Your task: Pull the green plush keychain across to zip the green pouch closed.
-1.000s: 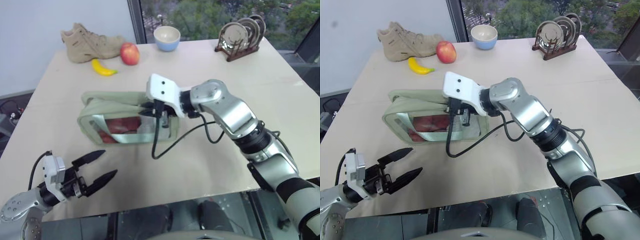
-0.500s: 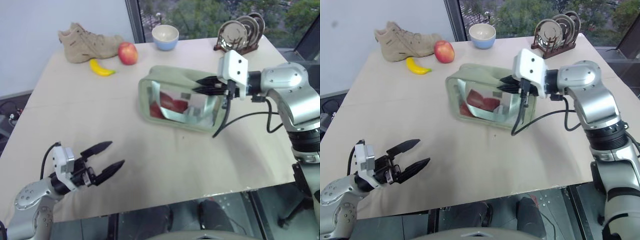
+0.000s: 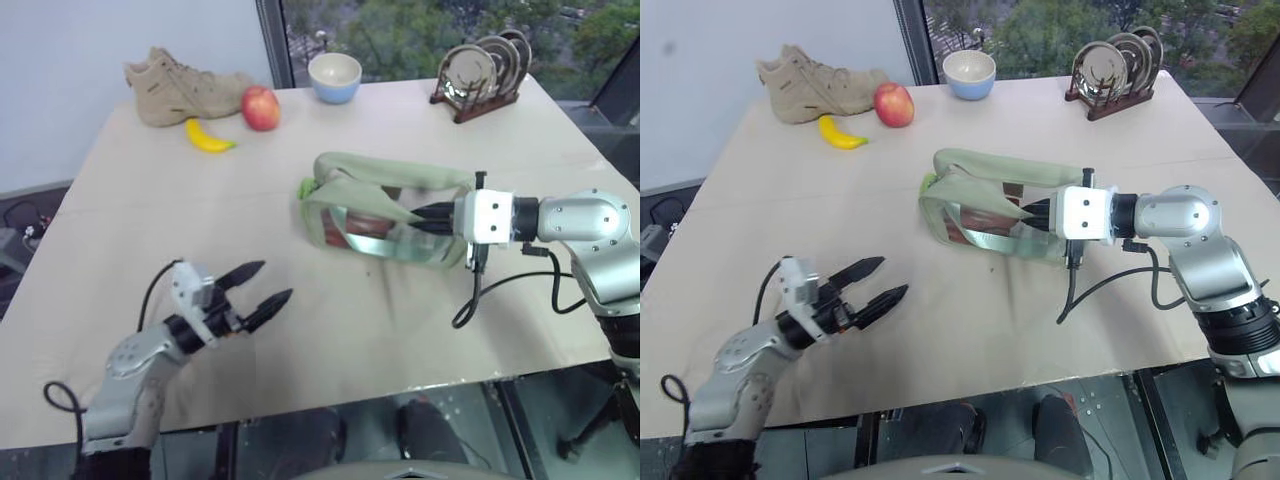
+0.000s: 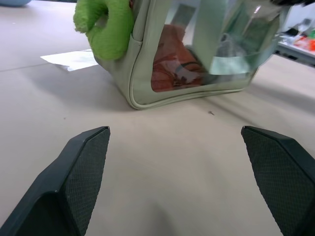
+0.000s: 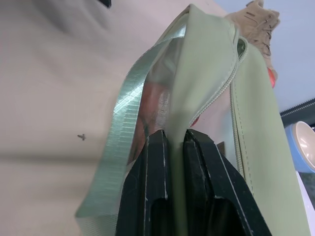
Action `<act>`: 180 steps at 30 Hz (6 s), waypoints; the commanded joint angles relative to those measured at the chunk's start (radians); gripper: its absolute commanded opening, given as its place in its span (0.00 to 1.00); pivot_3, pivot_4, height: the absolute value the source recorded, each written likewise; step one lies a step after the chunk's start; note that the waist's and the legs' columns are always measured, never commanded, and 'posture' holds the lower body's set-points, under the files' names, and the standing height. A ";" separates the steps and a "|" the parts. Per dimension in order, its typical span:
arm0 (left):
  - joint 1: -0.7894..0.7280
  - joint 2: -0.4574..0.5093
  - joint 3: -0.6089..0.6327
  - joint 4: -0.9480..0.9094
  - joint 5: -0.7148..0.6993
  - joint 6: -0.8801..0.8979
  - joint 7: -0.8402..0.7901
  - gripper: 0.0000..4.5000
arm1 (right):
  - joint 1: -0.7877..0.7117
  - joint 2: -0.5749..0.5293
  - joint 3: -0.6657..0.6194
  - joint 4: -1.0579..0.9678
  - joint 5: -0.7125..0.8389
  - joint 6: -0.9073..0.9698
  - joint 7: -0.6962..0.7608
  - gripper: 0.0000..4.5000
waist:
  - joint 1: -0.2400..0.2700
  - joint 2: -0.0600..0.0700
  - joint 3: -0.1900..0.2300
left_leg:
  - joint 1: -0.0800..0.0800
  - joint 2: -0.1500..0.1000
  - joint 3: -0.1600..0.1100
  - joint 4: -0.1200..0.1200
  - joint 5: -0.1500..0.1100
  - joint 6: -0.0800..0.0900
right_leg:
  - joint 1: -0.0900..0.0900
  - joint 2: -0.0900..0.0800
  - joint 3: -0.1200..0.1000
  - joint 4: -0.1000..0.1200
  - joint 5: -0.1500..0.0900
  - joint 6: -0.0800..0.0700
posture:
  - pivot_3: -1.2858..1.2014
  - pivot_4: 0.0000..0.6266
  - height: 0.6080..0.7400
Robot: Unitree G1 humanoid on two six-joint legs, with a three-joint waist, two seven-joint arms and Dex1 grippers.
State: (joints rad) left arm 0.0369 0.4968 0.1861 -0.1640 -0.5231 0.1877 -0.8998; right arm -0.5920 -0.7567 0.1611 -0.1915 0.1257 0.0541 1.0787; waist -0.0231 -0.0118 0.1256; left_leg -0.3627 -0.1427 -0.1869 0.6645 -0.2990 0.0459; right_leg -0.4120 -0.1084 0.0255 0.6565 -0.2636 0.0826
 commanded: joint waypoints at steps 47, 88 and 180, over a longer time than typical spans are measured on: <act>-0.604 -0.254 0.210 0.310 -0.400 0.781 0.512 0.64 | 0.007 -0.005 -0.036 -0.094 -0.012 0.078 -0.060 0.00 | 0.010 -0.003 0.000 | -0.003 -0.001 -0.001 0.004 0.000 -0.001 | -0.001 0.000 -0.001 0.001 0.000 0.000 | 0.52 0.24 1.00; -0.621 -0.303 0.156 0.244 -0.280 0.416 0.427 0.01 | 0.020 0.015 -0.026 -0.077 -0.020 0.065 -0.064 0.00 | 0.009 -0.005 -0.001 | -0.002 0.000 0.001 0.005 0.000 -0.001 | -0.001 0.000 0.001 0.002 0.000 0.000 | 0.52 0.24 1.00; -0.737 -0.161 -0.013 0.506 0.094 0.109 0.222 0.01 | 0.028 0.042 -0.017 -0.116 -0.031 0.111 -0.078 0.00 | 0.009 -0.007 -0.001 | -0.002 -0.001 0.000 0.005 0.000 -0.001 | -0.001 0.000 0.000 0.002 0.000 0.000 | 0.52 0.24 1.00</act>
State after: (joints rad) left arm -0.6654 0.3340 0.1468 0.3663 -0.4186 0.3496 -0.6735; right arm -0.5650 -0.7188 0.1454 -0.2777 0.0896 0.1705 1.0072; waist -0.0144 -0.0183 0.1245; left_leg -0.3652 -0.1433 -0.1873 0.6694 -0.2995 0.0451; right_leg -0.4133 -0.1085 0.0253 0.6588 -0.2631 0.0823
